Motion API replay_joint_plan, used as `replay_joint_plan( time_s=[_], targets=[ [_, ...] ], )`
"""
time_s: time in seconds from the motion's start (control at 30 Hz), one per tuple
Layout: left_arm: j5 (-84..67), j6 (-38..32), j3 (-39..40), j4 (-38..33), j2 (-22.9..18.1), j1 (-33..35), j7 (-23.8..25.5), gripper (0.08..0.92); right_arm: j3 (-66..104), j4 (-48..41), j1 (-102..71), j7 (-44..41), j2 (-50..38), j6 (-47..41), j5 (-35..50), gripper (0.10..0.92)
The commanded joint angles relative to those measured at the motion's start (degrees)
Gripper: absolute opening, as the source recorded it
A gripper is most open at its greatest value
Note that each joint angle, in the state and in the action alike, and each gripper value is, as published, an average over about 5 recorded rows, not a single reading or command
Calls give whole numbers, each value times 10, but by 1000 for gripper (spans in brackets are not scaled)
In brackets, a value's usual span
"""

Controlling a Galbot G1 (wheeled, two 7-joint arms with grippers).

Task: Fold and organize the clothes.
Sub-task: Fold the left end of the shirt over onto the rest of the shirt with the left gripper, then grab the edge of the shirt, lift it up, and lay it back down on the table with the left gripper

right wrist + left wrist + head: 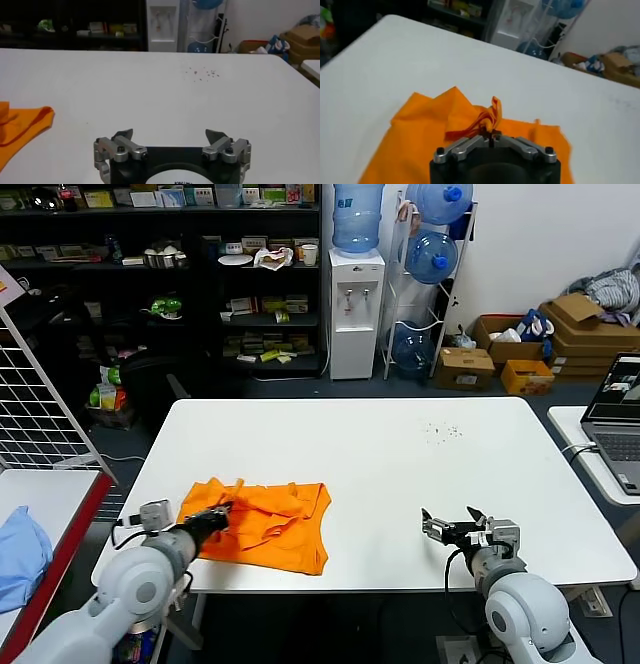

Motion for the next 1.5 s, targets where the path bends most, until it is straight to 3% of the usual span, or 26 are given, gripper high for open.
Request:
replay_joint_plan(
  time_s=[0.03,0.37,0.73,1.03,1.17,1.27,1.4,1.5],
  targets=[
    [-28,14,111,-32,-103,-86,-63,111,-1,-6,1,0,6,1,-3,921],
    [-14,13,118,-58,-91,-64,-67,111,-16,-17,20,1,5,0,0,921],
    [22,13,117,-15,-105,-66,-37,127,-15,-15,18,0,3,0,1,921],
    [27,15,92,-18,-100,-63,-18,367,-16,-16,22,0,1,0,3,921],
    [29,17,48,-21,-59,-39,7,479,-15,-16,24,0,-2,0,7,921],
    [34,19,-2,-10,2,-5,48,566,-14,-16,25,-1,-4,1,9,921],
    [56,8,-72,34,87,58,150,687,-17,-17,28,-2,-5,3,10,921],
    [63,-9,-100,78,124,82,235,774,-22,-19,30,-4,-1,5,9,921]
  ],
)
